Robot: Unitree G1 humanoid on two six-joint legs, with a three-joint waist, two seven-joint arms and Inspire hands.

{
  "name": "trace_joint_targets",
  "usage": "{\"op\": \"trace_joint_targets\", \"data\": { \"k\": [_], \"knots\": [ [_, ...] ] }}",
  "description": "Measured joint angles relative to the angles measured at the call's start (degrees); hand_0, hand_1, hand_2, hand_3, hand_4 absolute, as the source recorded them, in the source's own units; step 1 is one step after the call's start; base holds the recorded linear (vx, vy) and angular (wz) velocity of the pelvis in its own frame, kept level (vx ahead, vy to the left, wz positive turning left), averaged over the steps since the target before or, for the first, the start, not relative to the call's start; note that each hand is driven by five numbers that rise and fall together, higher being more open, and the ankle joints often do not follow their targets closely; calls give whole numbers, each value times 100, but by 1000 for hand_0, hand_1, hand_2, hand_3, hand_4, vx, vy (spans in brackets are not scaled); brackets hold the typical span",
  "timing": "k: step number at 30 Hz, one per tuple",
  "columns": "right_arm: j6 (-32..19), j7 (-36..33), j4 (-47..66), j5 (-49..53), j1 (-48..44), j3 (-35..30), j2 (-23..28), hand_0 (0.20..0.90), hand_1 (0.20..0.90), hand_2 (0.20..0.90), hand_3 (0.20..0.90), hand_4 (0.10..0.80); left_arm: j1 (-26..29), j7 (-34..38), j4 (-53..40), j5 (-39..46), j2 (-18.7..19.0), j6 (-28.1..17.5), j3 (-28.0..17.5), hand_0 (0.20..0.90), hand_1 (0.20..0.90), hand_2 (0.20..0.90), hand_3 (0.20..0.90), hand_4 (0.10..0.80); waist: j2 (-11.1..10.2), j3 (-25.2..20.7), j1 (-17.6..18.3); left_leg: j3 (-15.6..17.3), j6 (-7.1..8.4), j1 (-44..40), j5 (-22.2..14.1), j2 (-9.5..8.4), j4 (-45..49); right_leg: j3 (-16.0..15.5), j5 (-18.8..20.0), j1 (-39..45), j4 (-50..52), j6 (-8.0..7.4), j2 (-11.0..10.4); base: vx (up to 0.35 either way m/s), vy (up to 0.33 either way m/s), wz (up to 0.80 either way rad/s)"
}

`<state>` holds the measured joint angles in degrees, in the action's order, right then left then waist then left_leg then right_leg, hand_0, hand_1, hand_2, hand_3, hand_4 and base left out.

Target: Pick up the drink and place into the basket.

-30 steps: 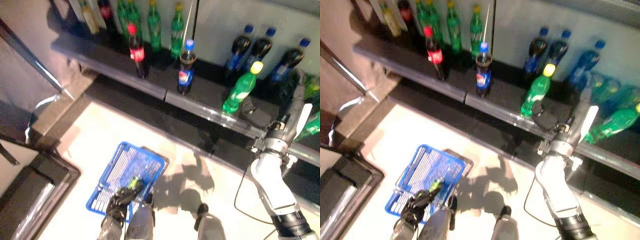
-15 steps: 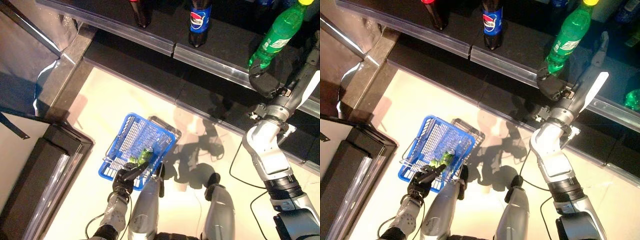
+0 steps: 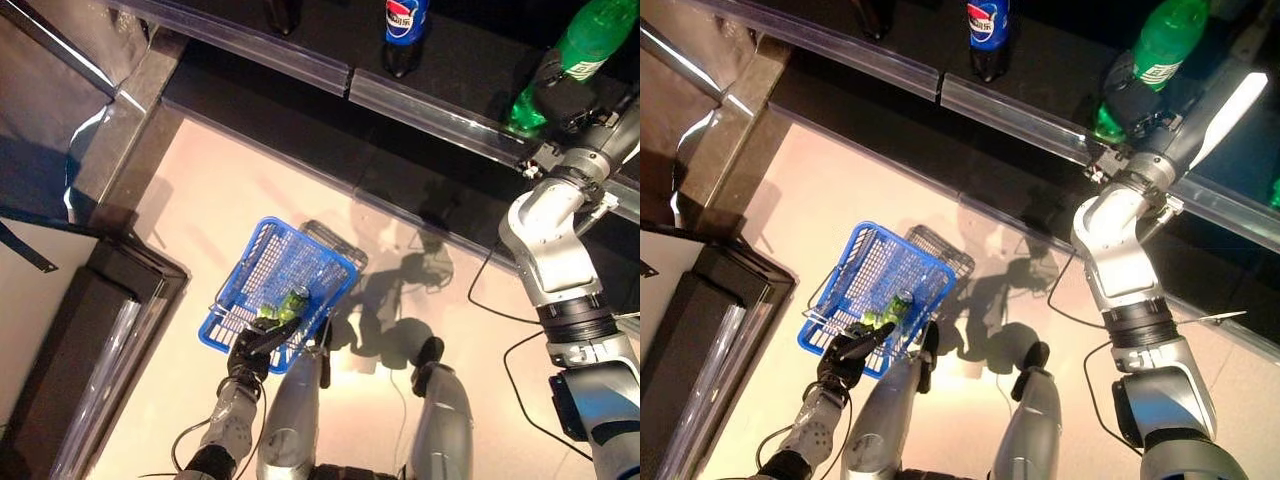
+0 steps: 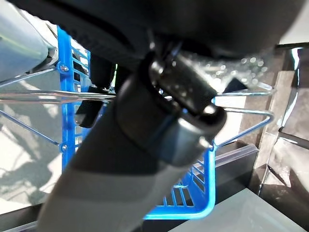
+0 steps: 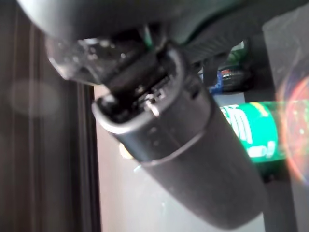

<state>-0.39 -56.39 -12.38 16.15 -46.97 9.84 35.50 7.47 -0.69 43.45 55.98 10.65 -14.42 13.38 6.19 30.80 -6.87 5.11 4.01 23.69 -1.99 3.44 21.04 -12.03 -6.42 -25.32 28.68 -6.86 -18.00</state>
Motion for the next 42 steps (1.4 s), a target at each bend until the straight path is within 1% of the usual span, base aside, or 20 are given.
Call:
{"op": "trace_joint_targets", "data": {
  "k": [3, 7, 16, 18, 20, 21, 22, 23, 27, 32, 42],
  "knots": [
    [-21, 36, -341, 394, -330, 27, 41, 900, 900, 900, 900, 800, 90, 3, -65, 129, 45, 3, 163, 300, 300, 300, 200, 100, 58, -3, -105, -8, -7, 131, -3, -3, 11, -6, 29, -117, 6, 1, 4, 0, 0, 0],
    [-43, 133, -742, 767, -465, 47, 38, 900, 900, 900, 900, 800, 164, 3, -105, 140, 73, 31, 188, 300, 300, 300, 200, 100, 59, -2, -228, -17, -15, 245, -6, -9, 23, -10, 55, -199, -19, -2, 3, -2, 0, 1],
    [-250, 486, -1445, 1460, -879, 51, 34, 900, 900, 900, 900, 800, 173, 18, -178, 293, 130, 71, 185, 300, 300, 300, 200, 100, 56, -2, -242, -26, -52, 404, -29, -15, 107, -16, 146, -259, -138, -36, 19, 0, 0, 0],
    [-285, 531, -1459, 1553, -916, 54, 37, 900, 900, 900, 900, 800, 173, 16, -193, 349, 147, 71, 182, 300, 300, 300, 200, 100, 56, -2, -242, -28, -52, 448, -28, -3, 123, -16, 178, -282, -177, -33, 39, 0, 0, 0],
    [-298, 613, -1718, 1618, -1061, 56, 42, 900, 900, 900, 900, 800, 184, 14, -201, 371, 161, 74, 175, 300, 300, 300, 200, 100, 56, -2, -241, -31, -59, 495, -31, 1, 155, -17, 201, -306, -192, -38, 45, 0, 0, 0],
    [-299, 626, -1802, 1671, -1114, 57, 44, 775, 775, 775, 755, 655, 184, 13, -212, 372, 168, 75, 175, 300, 300, 300, 200, 100, 56, -2, -241, -38, -65, 518, -35, 2, 177, -21, 205, -316, -192, -41, 45, 6, -15, 3],
    [-299, 628, -1941, 1777, -1212, 57, 66, 484, 484, 484, 414, 314, 185, 9, -249, 376, 176, 75, 171, 300, 300, 300, 200, 100, 56, -2, -248, -50, -69, 573, -38, 0, 203, -22, 217, -344, -194, -43, 47, 8, -13, 3],
    [-299, 629, -2016, 1792, -1244, 57, 68, 300, 300, 300, 200, 100, 185, 2, -254, 376, 176, 77, 172, 300, 300, 300, 200, 100, 55, -1, -256, -51, -70, 581, -38, -3, 207, -22, 222, -348, -198, -43, 46, 0, 0, 0],
    [-349, 629, -2344, 1829, -1406, 57, 137, 300, 300, 300, 200, 100, 186, -2, -304, 389, 222, 174, 169, 300, 300, 300, 200, 100, 53, 0, -301, -52, -79, 592, -44, -6, 222, -22, 235, -347, -209, -48, 45, 0, 0, 0],
    [-353, 669, -2486, 1958, -1449, 81, 320, 300, 300, 300, 200, 100, 192, -10, -373, 392, 239, 212, 169, 300, 300, 300, 200, 100, 52, 0, -368, -64, -85, 653, -47, -6, 249, -29, 237, -391, -207, -48, 47, 0, 0, 0],
    [-374, 720, -2531, 2035, -1462, 83, 326, 300, 300, 300, 200, 100, 197, -85, -417, 518, 304, 250, 175, 300, 300, 300, 200, 100, 45, 5, -382, -68, -117, 727, -68, -17, 343, -25, 274, -414, -213, -58, 38, -8, 0, 0]
  ]
}}
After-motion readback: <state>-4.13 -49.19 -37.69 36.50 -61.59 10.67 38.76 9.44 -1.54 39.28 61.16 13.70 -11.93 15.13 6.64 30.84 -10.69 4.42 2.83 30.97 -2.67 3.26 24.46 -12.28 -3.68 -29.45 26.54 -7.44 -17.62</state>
